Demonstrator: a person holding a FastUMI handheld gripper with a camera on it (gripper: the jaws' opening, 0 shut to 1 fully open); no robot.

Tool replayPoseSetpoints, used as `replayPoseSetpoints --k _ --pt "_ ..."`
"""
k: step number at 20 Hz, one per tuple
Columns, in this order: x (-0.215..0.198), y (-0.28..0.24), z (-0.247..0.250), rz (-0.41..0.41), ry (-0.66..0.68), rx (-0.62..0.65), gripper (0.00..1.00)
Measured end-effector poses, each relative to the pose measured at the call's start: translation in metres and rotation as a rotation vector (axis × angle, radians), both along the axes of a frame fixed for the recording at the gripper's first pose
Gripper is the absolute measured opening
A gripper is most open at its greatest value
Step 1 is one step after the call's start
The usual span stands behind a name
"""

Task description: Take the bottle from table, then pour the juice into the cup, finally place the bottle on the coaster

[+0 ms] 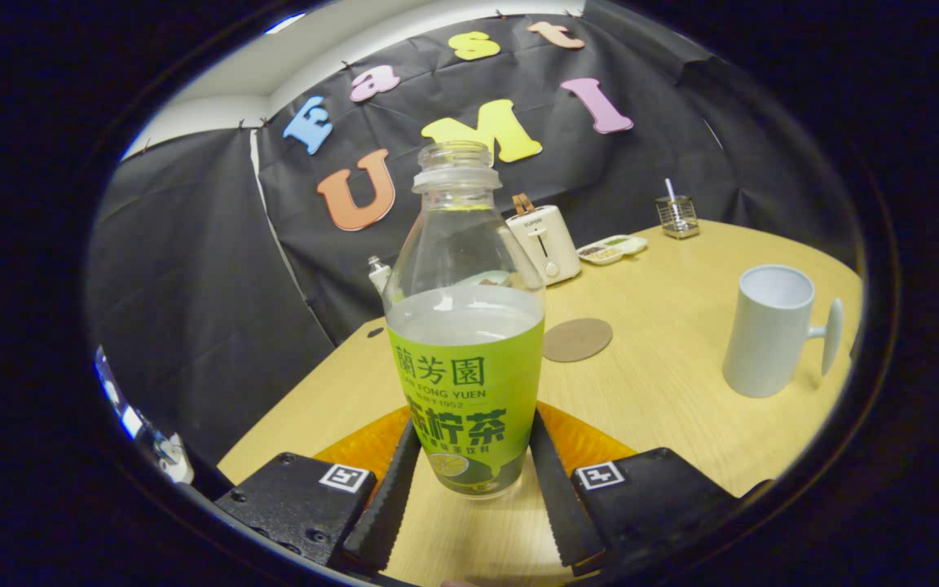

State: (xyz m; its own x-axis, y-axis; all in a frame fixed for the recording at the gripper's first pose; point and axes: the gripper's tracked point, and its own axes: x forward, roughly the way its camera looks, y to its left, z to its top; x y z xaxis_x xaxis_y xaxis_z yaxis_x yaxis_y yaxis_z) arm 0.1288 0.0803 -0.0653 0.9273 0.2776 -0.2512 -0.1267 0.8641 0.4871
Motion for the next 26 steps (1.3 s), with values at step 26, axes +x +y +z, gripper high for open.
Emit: replayPoseSetpoints --k 26 --pt "-0.002 -0.052 0.058 0.052 0.003 0.841 0.77"
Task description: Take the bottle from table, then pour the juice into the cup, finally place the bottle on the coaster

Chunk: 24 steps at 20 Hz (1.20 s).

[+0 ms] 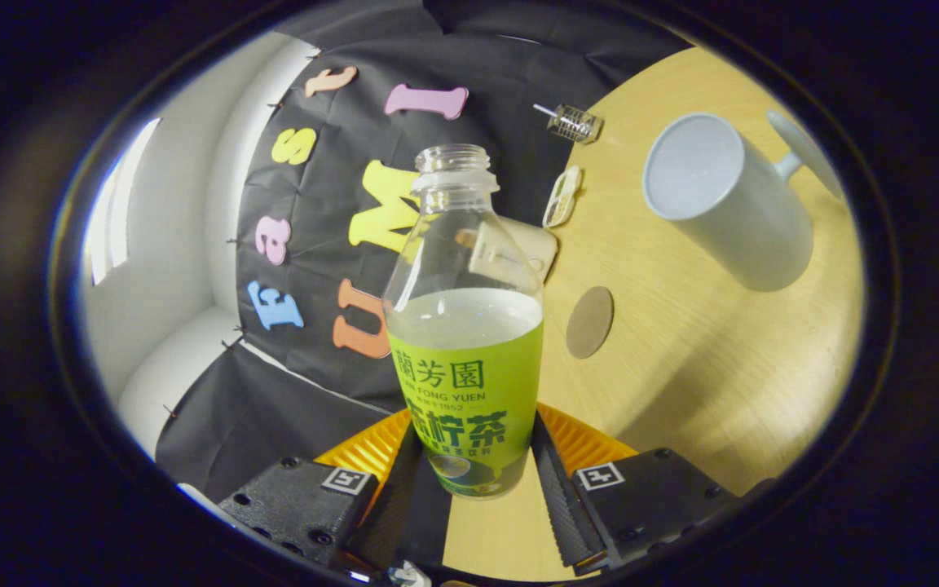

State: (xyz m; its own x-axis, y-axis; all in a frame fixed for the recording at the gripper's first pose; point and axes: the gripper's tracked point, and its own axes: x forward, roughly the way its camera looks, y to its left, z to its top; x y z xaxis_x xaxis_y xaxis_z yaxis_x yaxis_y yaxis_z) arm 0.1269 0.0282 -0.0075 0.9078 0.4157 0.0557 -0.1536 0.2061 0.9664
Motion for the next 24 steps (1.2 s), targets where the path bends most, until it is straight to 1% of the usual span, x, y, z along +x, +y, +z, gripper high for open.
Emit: replayPoseSetpoints --k 5,10,16,24 --pt "0.007 -0.002 0.008 0.005 0.008 0.068 0.77" --pt "0.010 -0.011 0.013 0.020 0.029 0.189 0.77" --pt "0.016 -0.009 0.026 0.038 0.035 0.314 0.77" --pt "0.022 -0.026 0.053 0.026 0.011 0.409 0.77"
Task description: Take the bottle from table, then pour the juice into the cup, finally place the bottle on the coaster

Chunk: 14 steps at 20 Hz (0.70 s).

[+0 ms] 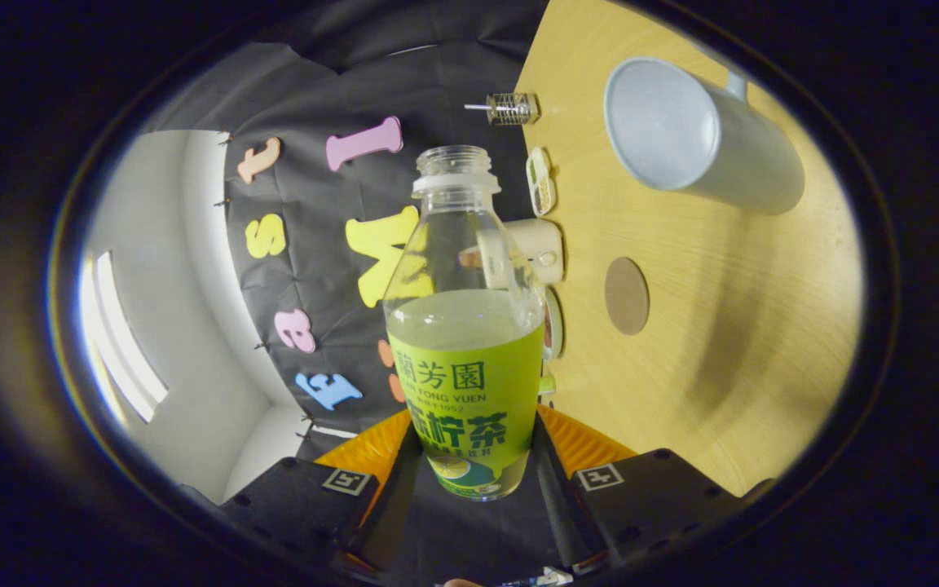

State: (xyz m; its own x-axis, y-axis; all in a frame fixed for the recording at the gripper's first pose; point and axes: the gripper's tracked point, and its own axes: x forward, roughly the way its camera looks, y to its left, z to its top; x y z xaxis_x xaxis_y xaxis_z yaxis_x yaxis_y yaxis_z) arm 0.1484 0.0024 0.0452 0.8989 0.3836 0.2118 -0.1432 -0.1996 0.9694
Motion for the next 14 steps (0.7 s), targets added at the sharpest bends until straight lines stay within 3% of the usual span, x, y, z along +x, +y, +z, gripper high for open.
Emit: replayPoseSetpoints --k 14 --pt "-0.001 -0.017 0.030 -0.007 -0.042 0.159 0.77"
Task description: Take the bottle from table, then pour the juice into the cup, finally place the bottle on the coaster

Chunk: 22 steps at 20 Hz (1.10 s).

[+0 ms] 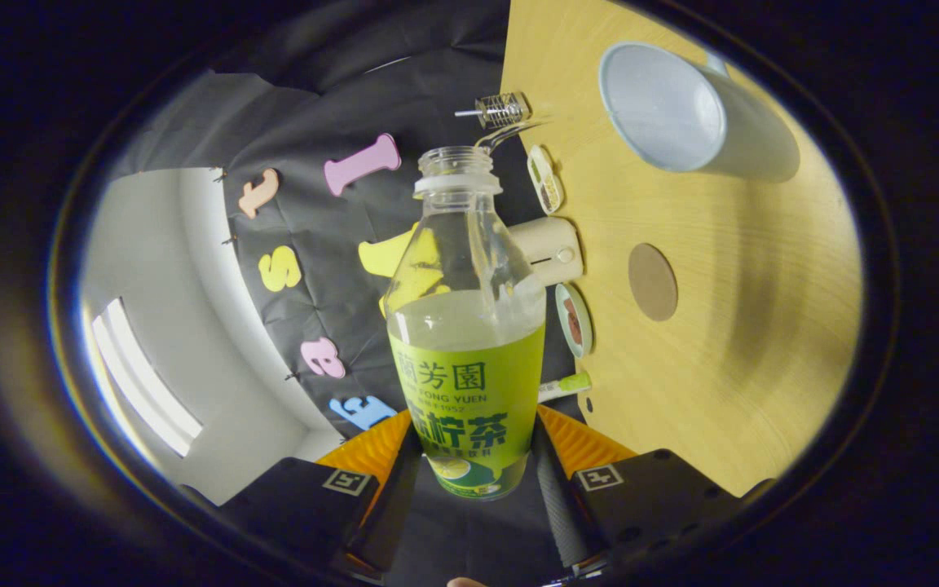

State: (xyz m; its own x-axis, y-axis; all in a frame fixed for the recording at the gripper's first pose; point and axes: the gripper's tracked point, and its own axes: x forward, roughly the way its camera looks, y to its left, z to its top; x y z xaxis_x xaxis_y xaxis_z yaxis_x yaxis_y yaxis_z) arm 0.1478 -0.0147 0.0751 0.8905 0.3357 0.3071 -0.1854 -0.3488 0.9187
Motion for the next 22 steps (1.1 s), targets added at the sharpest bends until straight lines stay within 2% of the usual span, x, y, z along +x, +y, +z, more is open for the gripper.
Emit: replayPoseSetpoints --k 22 --pt "-0.003 -0.010 0.012 -0.012 -0.028 0.094 0.76"
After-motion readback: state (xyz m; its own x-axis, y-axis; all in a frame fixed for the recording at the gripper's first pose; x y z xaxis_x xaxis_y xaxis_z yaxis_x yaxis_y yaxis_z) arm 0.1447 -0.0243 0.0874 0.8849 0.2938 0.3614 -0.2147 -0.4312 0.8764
